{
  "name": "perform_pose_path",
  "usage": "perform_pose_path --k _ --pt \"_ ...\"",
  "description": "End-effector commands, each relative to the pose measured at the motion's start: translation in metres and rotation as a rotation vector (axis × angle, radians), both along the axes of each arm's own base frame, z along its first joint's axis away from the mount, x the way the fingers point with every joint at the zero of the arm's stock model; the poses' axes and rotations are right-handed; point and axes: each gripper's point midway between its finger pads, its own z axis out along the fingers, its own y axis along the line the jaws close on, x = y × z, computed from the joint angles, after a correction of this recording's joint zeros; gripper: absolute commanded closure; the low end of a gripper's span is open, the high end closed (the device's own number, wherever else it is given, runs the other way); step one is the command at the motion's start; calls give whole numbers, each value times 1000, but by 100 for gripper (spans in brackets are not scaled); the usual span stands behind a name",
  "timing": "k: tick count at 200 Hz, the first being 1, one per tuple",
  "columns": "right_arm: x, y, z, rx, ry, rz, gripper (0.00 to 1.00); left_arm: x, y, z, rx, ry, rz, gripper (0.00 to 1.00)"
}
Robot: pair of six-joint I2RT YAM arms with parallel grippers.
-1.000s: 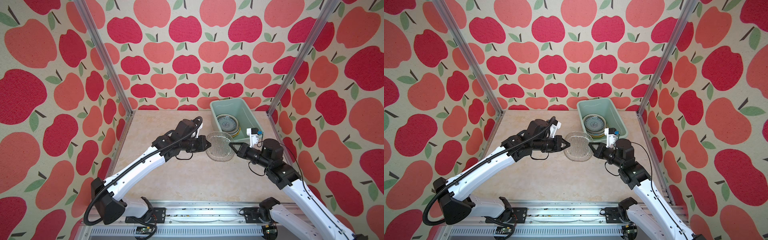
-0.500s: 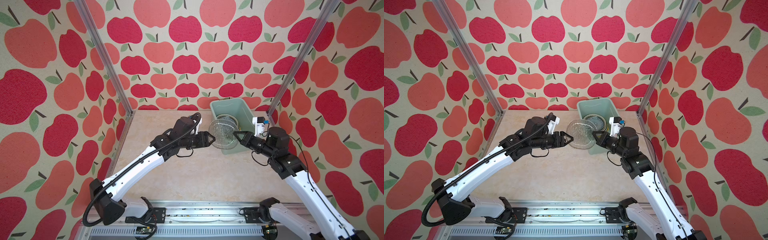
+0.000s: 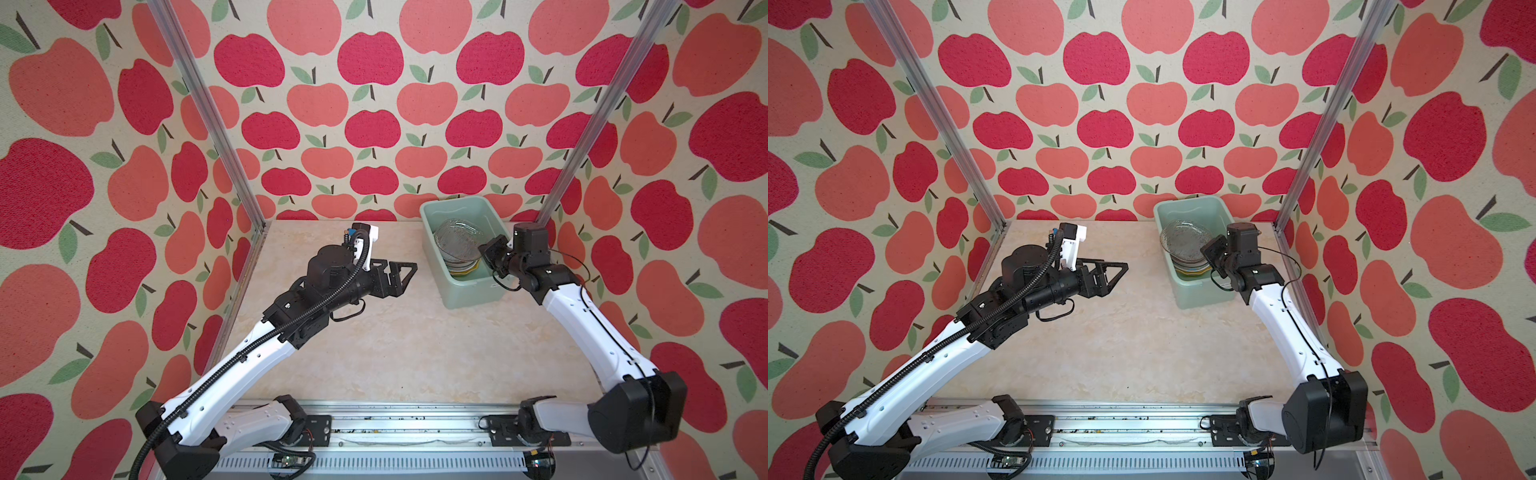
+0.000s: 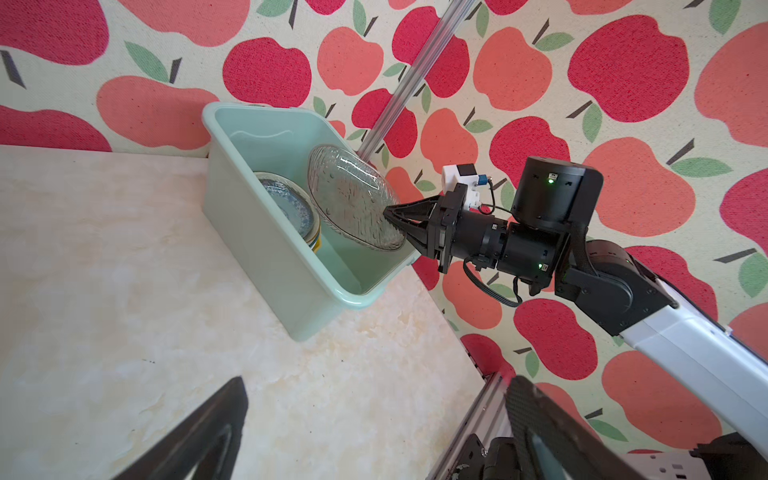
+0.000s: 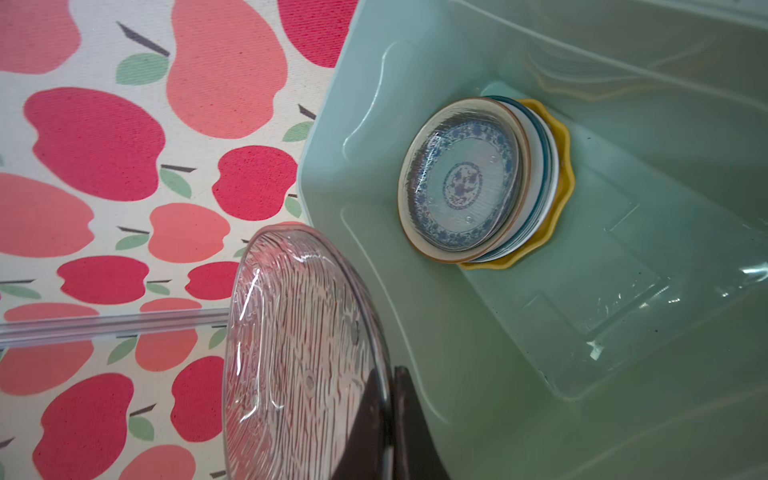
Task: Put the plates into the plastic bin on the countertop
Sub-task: 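Carry the oval plate over the bin with the right gripper while the left releases, then lower the oval plate against the stack in the bin with the right gripper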
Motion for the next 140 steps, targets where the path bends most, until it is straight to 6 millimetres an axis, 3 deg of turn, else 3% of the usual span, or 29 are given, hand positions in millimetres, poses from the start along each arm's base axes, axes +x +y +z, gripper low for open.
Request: perform_pose_path --k 1,56,140 --pt "18 -16 -8 34 40 -164 100 11 10 -8 24 -28 15 0" --pt "46 -37 -47 -30 113 -366 100 26 32 -18 39 -9 23 0" --pt "95 -28 -88 -149 192 -372 100 56 52 -41 39 50 55 0"
